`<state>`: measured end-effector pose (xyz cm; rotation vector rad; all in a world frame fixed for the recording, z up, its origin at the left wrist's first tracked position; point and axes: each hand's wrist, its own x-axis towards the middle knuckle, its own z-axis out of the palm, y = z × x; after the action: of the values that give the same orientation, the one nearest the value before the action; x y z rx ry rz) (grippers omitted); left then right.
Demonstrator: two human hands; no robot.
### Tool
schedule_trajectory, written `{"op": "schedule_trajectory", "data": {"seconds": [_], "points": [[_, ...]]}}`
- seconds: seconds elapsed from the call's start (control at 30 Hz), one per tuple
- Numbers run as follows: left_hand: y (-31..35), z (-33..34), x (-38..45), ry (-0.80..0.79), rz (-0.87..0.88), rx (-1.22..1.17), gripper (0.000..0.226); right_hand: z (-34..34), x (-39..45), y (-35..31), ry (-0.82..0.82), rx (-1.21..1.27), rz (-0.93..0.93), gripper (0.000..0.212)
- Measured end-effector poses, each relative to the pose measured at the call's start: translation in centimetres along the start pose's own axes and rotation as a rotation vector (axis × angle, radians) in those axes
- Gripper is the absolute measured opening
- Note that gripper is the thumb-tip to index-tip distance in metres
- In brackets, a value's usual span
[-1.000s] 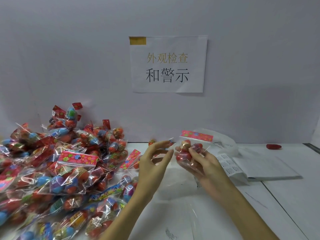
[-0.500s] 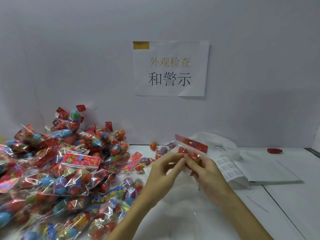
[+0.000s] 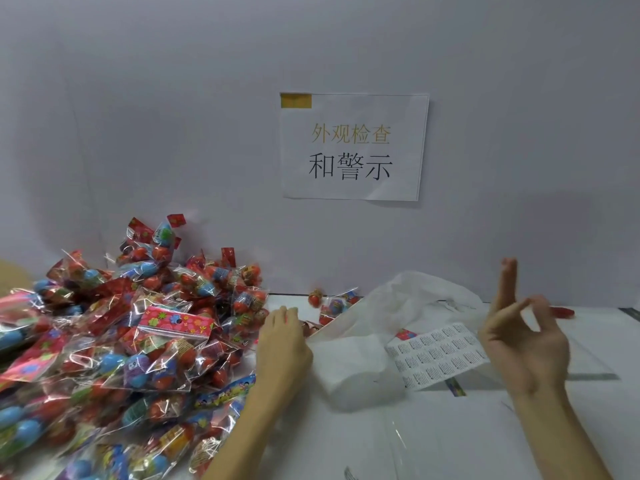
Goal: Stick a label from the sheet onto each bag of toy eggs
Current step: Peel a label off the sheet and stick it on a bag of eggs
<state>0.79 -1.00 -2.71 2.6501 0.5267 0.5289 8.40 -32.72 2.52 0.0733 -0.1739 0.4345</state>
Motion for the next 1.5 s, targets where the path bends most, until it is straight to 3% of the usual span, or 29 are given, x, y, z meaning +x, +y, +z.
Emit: {"op": "schedule_trajectory", "data": {"seconds": [0.17,0.23,0.33,0.4,0.53,0.6,0.67,0.77,0.83,1.1,1.17,1.3,1.5], "points": [[-1.2,-0.4,0.2,-0.231,-0.06,0.11,0.056,-1.3,1.3,3.0,0.141,-0.286,0.026,0.041],[-0.9,-0.7,0.2,-0.232,-0.067,0.104,0.054,-1.7,1.6,4.0,0.165,-0.395,0.068,0.039],[-0.6,-0.7,0.2,-0.086,-0.09,-0.159,0.036,-2.2,1.9,5.3,0.204,-0.502,0.131,0.037],[-0.4,-0.8,0.0,0.063,-0.093,-0.368,0.042,-2.4,2.0,6.2,0.233,-0.561,0.14,0.035],[0.5,-1.7,-0.1,0.468,0.111,-0.528,0.052,-2.7,2.0,7.5,0.258,-0.745,0.192,0.036],[1.0,-2.3,-0.1,0.533,0.19,-0.625,0.055,-2.9,1.8,8.1,0.225,-0.807,0.25,0.036],[1.5,-2.7,-0.4,0.466,0.193,-0.811,0.058,-3.2,1.7,8.6,0.157,-0.871,0.277,0.039],[2.8,-2.8,-1.2,0.21,0.18,-1.216,0.058,-3.7,1.5,9.7,0.033,-0.96,0.225,0.049],[3.5,-2.6,-1.6,0.084,0.195,-1.357,0.06,-3.6,1.4,10.4,-0.017,-1.026,0.184,0.049],[3.6,-2.3,-1.9,-0.223,0.242,-1.232,0.088,-3.4,0.6,10.9,0.045,-1.329,0.037,0.038],[3.6,-2.5,-1.9,-0.226,0.139,-1.201,0.081,-3.5,0.6,11.2,0.068,-1.338,0.018,0.038],[3.4,-2.7,-1.4,-0.038,0.025,-1.272,0.026,-3.7,0.6,11.8,0.034,-1.335,0.019,0.038],[3.4,-3.5,-1.2,-0.04,-0.153,-1.544,0.04,-3.5,0.7,12.3,-0.008,-1.266,-0.023,0.039]]}}
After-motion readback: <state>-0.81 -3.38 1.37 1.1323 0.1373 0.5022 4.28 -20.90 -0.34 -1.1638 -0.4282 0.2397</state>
